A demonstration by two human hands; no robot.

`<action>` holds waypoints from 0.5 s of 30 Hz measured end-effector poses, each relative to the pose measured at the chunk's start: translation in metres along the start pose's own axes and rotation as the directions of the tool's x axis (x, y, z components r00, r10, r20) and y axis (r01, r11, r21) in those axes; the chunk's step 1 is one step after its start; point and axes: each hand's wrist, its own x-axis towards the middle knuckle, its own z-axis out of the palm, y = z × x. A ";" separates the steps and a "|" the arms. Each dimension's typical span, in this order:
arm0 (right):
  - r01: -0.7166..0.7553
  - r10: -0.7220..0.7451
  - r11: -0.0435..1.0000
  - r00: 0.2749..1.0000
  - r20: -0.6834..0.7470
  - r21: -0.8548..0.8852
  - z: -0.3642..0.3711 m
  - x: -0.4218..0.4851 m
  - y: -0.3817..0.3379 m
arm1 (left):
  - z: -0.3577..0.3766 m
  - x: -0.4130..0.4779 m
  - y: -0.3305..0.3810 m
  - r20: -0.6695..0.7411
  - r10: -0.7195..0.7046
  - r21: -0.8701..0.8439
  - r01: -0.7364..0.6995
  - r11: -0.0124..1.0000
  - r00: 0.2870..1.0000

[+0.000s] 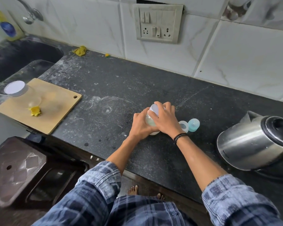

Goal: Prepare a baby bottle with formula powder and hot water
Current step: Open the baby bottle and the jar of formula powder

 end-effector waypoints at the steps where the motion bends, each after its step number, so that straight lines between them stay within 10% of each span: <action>1: 0.005 -0.005 1.000 1.000 0.004 0.021 -0.001 0.000 0.003 | 0.000 0.000 0.001 -0.002 0.007 0.000 -0.007 1.000 1.000; 15: 0.111 -0.114 0.992 0.992 0.046 0.063 0.004 -0.001 0.004 | -0.013 -0.006 0.005 -0.006 0.086 0.014 -0.086 0.996 0.996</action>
